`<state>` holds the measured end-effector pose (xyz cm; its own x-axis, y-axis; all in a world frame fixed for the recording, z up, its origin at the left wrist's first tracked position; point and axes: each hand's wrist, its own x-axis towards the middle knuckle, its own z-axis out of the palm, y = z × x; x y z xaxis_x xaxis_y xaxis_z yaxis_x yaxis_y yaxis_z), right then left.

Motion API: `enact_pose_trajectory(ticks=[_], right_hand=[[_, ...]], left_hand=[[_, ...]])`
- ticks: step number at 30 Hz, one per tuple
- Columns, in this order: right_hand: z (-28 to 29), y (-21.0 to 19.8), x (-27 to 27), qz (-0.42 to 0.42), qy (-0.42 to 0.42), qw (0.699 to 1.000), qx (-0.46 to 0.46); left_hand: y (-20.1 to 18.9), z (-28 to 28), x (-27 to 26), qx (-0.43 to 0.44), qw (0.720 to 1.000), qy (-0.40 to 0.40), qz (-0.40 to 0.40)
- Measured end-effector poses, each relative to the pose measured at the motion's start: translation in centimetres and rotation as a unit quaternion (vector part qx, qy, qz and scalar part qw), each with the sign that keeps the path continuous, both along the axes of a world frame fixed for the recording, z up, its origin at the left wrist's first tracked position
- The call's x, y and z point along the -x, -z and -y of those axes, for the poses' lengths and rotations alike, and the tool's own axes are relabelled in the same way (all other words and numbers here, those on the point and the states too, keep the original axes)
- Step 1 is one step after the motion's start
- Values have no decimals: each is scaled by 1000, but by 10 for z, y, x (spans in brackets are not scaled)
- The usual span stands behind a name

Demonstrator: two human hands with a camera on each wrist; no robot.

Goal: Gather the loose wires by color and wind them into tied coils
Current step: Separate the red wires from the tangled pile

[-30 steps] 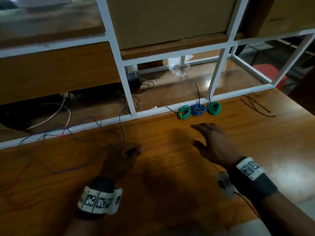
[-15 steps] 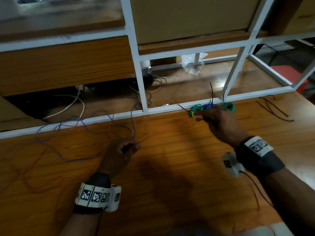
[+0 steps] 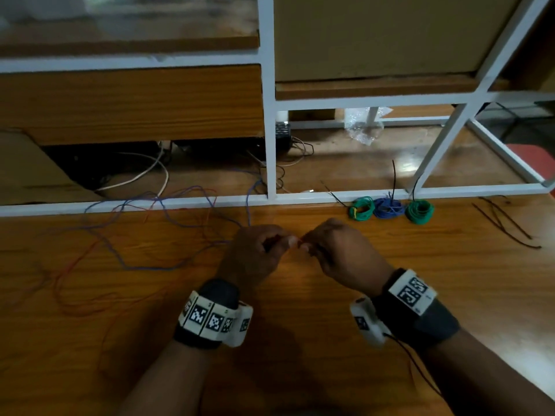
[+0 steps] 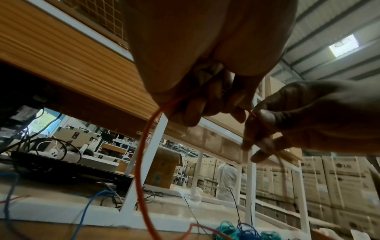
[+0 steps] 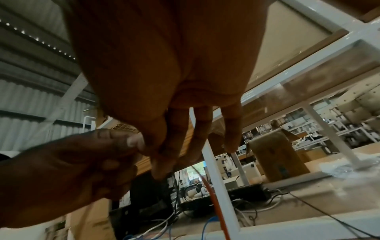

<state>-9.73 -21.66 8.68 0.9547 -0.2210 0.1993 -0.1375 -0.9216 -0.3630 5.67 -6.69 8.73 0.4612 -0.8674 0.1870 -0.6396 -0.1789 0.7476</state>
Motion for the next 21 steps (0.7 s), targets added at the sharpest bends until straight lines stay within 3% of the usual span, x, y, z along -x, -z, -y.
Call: enact_pose_trajectory(ticks=[4, 8, 12, 16, 21], right_hand=[[30, -25, 21, 73, 94, 993, 3], [69, -42, 46, 93, 187, 976, 54], [94, -41, 60, 86, 243, 965, 43], [66, -27, 37, -23, 199, 978, 51], [11, -24, -21, 2, 30, 998, 63]], left_hand=[[7, -11, -20, 33, 990, -22, -133], [24, -31, -36, 13, 989, -39, -145], [32, -44, -51, 31, 980, -83, -177], [22, -30, -43, 11, 982, -70, -176], [1, 4, -26, -3, 993, -4, -121]])
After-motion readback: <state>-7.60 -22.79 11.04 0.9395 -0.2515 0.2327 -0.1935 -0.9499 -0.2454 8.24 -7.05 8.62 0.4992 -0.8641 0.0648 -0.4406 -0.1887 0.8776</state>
